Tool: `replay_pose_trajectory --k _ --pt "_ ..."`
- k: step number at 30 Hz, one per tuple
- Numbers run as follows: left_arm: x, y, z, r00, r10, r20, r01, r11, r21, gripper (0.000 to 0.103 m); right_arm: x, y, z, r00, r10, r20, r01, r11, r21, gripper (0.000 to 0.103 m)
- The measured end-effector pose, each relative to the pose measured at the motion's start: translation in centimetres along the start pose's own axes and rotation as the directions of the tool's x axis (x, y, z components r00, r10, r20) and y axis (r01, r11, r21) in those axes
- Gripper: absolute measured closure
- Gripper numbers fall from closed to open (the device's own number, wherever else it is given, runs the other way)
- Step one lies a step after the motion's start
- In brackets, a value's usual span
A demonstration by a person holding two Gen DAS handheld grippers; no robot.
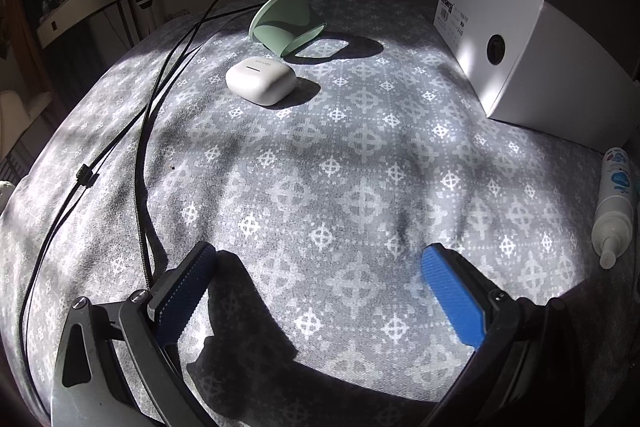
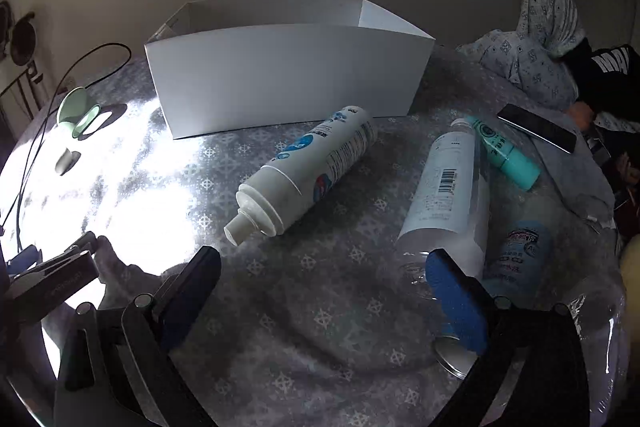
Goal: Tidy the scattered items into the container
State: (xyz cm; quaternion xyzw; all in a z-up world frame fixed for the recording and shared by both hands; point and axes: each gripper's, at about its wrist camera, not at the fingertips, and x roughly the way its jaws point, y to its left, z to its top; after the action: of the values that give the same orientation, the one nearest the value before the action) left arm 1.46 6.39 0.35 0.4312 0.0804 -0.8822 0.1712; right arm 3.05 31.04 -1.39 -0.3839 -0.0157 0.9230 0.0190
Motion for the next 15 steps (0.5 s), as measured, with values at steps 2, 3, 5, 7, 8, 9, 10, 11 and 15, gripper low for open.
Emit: replay_pose_trajectory --k 2,3,5,7,8,9,10,11,15 --pt "0.0 0.0 0.0 1.000 -0.001 0.000 0.001 1.000 0.000 0.000 0.5 1.3 0.4 0.995 0.094 0.031 -0.095 0.995 0.012 0.000" --pt "0.0 0.0 0.0 1.000 0.000 0.000 0.000 1.000 0.000 0.000 1.6 2.3 0.4 0.993 0.116 -0.002 -0.116 0.993 -0.005 0.000" --pt "0.0 0.0 0.0 1.000 0.000 0.000 0.000 1.000 0.000 0.000 4.9 4.9 -0.6 0.987 0.109 -0.119 -0.120 0.989 -0.090 0.000" --pt "0.0 0.0 0.0 1.000 0.004 0.000 -0.004 1.000 0.004 0.000 6.9 5.9 -2.1 0.984 0.091 -0.152 -0.108 0.988 -0.112 0.000" --pt "-0.1 0.0 -0.1 1.000 0.006 0.003 -0.006 1.000 0.005 0.000 6.5 5.7 -2.1 0.987 0.109 -0.122 -0.122 0.987 -0.103 0.000" --pt "-0.1 0.1 0.0 1.000 0.003 0.001 -0.003 1.000 0.003 0.000 6.7 5.3 -1.9 0.983 0.131 -0.131 -0.143 0.986 -0.083 0.000" --pt "-0.1 0.2 -0.1 1.000 0.000 0.002 0.000 1.000 0.001 0.000 6.9 5.0 -1.7 0.980 0.146 -0.135 -0.156 0.986 -0.063 0.000" --pt "-0.2 0.2 0.0 1.000 0.000 0.003 0.000 1.000 0.001 0.000 6.9 5.0 -1.5 0.980 0.148 -0.132 -0.155 0.987 -0.050 0.000" --pt "-0.2 0.2 -0.1 1.000 0.002 0.002 -0.002 1.000 0.002 0.000 7.6 5.2 -1.7 0.984 0.134 -0.120 -0.141 0.989 -0.047 0.000"
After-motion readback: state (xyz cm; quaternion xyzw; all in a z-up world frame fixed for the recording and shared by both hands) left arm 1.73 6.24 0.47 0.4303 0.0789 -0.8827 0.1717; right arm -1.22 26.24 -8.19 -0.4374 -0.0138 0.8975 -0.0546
